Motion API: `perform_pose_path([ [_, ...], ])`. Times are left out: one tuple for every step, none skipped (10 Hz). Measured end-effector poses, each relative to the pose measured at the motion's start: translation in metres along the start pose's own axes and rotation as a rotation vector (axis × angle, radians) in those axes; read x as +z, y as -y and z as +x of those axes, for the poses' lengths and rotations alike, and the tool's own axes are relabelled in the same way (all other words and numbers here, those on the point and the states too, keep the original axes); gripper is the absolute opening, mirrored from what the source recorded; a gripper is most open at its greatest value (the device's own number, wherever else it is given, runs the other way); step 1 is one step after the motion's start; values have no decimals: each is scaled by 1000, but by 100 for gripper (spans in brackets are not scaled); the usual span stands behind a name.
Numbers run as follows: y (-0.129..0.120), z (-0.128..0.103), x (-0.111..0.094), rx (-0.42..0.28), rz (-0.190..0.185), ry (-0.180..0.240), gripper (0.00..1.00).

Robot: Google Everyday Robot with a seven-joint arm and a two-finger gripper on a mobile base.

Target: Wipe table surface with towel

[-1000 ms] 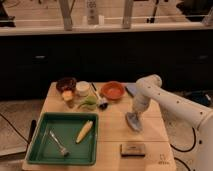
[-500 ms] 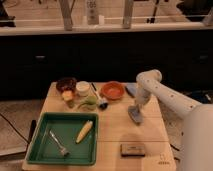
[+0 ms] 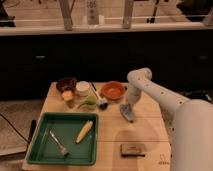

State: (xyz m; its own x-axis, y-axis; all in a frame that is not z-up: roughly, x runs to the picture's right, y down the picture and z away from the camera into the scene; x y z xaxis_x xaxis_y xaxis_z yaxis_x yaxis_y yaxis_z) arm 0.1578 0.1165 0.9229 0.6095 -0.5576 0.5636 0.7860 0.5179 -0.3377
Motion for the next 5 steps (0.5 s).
perform_pose_path([
  [5,-17,-1,-46,9,6,0],
  [3,-29,-3,-76,12,7,0],
  [-2,-37,-4,-95,10,7,0],
  [-10,-51,-5,-120,6,11,0],
  [-22,-61,-5,-128,-5,12,0],
])
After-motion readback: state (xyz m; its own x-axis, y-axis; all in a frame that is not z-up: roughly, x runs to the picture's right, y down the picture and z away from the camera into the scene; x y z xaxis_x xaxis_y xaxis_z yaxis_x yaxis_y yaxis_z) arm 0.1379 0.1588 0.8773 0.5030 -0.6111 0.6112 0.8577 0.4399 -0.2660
